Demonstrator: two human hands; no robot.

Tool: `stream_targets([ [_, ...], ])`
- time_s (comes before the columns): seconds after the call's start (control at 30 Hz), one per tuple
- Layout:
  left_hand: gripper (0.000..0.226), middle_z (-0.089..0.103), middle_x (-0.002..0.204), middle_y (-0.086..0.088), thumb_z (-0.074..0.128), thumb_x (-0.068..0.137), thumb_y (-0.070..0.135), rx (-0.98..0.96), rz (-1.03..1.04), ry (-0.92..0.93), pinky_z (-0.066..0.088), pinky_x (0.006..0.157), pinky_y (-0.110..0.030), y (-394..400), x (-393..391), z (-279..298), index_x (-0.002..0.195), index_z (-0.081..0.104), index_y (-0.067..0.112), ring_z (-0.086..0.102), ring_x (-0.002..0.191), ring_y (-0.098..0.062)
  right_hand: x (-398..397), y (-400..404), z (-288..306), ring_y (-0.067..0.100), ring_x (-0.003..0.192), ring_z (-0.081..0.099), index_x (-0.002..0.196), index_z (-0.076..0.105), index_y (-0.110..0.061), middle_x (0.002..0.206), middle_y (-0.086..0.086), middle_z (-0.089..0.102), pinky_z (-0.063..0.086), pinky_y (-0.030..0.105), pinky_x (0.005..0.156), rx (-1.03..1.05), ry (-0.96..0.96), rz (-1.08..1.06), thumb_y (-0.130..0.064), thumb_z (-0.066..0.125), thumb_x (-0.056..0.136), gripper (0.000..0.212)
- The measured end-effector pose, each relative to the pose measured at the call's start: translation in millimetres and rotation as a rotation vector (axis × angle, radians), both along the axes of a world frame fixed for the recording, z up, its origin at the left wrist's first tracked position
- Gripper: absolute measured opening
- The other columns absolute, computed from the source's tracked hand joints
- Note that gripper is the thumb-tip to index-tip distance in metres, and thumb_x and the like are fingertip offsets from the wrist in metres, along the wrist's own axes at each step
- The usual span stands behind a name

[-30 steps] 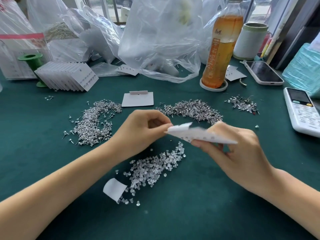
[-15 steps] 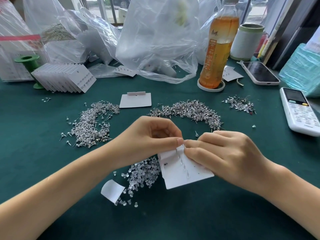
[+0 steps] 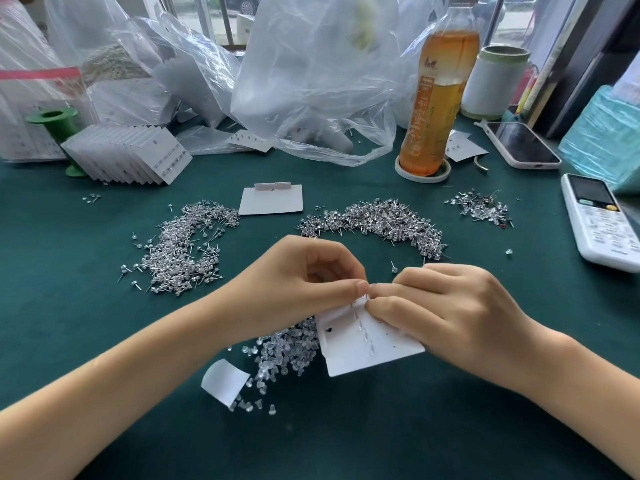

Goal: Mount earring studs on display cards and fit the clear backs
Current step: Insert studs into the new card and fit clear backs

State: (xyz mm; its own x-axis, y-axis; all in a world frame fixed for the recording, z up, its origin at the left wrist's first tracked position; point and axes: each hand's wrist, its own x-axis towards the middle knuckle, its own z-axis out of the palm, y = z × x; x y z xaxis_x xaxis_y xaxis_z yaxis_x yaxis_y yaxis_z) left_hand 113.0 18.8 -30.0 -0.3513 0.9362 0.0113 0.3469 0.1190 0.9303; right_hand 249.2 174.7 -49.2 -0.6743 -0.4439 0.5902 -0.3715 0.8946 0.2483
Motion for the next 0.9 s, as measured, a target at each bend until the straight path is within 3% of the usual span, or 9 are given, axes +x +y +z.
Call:
stream_targets([
  [0.13, 0.004, 0.067, 0.073, -0.002, 0.069, 0.084, 0.015, -0.011, -0.022, 0.018, 0.046, 0.062, -0.019, -2, -1, 1, 0.08, 0.07, 0.014, 0.056, 0.066, -0.007, 0, -1, -1, 0.024, 0.053, 0.056, 0.068, 0.069, -0.006, 0.071, 0.004, 0.069, 0.045, 0.029, 0.045, -0.008, 0.006, -0.003, 0.004, 0.057, 0.085, 0.023],
  [0.3, 0.005, 0.069, 0.076, -0.015, 0.069, 0.084, 0.015, -0.029, -0.022, 0.041, 0.046, 0.062, -0.025, -1, -1, -1, 0.08, 0.07, 0.015, 0.056, 0.065, -0.011, 0, -2, -4, 0.024, 0.052, 0.056, 0.066, 0.069, -0.008, 0.065, 0.003, 0.066, 0.044, 0.03, 0.043, 0.006, 0.016, -0.026, 0.001, 0.054, 0.09, 0.03],
  [0.5, 0.005, 0.07, 0.072, -0.003, 0.068, 0.085, 0.014, -0.037, -0.031, 0.063, 0.045, 0.058, -0.016, -3, 0, -2, 0.081, 0.071, 0.013, 0.056, 0.063, -0.004, 0, -5, -5, 0.022, 0.052, 0.056, 0.082, 0.074, -0.012, 0.065, 0.0, 0.065, 0.045, 0.028, 0.044, 0.048, 0.046, -0.016, 0.0, 0.065, 0.084, 0.015],
  [0.63, 0.005, 0.072, 0.081, -0.009, 0.068, 0.085, 0.015, -0.044, -0.056, 0.087, 0.05, 0.066, -0.027, -3, 0, -1, 0.084, 0.071, 0.011, 0.059, 0.07, -0.007, -1, -6, -7, 0.021, 0.051, 0.055, 0.082, 0.073, -0.014, 0.062, 0.0, 0.064, 0.045, 0.028, 0.043, 0.084, 0.069, -0.004, -0.001, 0.07, 0.08, 0.014],
  [0.8, 0.007, 0.071, 0.082, -0.008, 0.067, 0.085, 0.015, -0.044, -0.075, 0.114, 0.052, 0.069, -0.032, -4, 0, 2, 0.086, 0.071, 0.01, 0.06, 0.072, -0.008, 0, -7, -11, 0.02, 0.051, 0.053, 0.095, 0.053, -0.015, 0.061, -0.001, 0.062, 0.045, 0.029, 0.043, 0.118, 0.125, -0.005, -0.001, 0.072, 0.077, 0.03],
  [0.9, 0.007, 0.071, 0.081, -0.009, 0.067, 0.086, 0.015, -0.056, -0.085, 0.127, 0.052, 0.068, -0.032, -4, 0, 1, 0.087, 0.07, 0.009, 0.059, 0.071, -0.008, -1, -7, -13, 0.02, 0.051, 0.053, 0.095, 0.052, -0.015, 0.061, -0.001, 0.062, 0.045, 0.029, 0.043, 0.122, 0.134, -0.003, 0.0, 0.073, 0.074, 0.034],
])
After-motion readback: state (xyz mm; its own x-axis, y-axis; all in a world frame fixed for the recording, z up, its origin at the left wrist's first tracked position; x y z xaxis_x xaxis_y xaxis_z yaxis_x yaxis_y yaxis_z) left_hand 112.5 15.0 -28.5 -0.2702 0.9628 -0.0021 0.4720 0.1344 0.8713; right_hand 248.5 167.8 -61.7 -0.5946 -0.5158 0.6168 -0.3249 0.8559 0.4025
